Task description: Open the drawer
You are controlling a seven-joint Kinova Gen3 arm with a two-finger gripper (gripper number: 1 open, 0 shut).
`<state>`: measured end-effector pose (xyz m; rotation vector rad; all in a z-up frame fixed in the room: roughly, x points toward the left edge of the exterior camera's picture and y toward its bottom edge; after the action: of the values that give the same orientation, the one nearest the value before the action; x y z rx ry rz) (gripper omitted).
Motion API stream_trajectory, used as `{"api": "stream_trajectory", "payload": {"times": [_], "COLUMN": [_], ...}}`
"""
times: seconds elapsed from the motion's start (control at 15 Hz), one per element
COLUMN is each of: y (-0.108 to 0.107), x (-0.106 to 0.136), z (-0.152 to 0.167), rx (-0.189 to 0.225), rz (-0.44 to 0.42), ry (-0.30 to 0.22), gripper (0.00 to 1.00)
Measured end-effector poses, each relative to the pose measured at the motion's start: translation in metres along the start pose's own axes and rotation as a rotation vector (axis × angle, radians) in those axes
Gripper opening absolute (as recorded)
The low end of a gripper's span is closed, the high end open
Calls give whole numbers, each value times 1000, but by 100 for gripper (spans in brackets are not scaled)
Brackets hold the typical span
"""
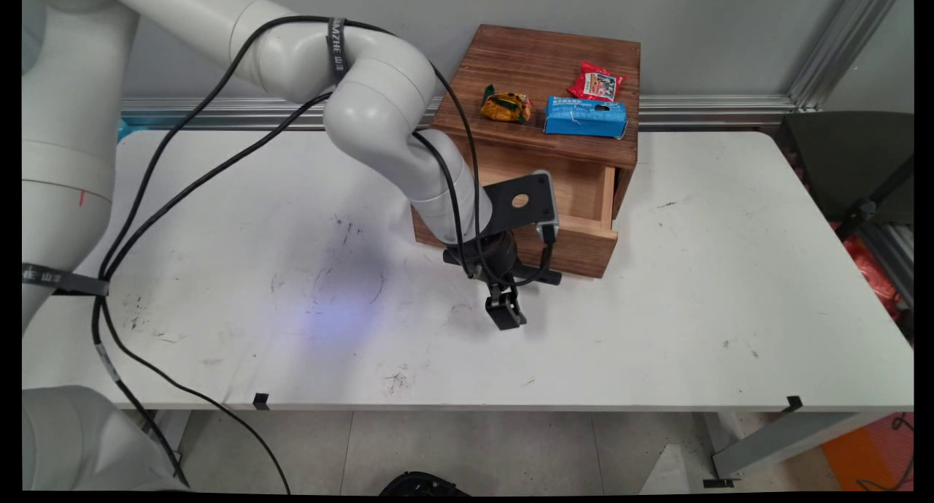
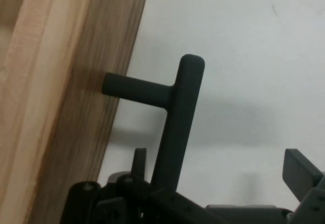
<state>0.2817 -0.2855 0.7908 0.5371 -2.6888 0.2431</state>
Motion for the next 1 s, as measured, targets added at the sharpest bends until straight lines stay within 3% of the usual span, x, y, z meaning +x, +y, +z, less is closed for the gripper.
{"api": "stream_trajectory", "payload": {"times": [1.0], "y": [42], "x": [-3], "z": [-12], "rx": [-9], "rz": [-36], "ry": [-19], "gripper": [100]}}
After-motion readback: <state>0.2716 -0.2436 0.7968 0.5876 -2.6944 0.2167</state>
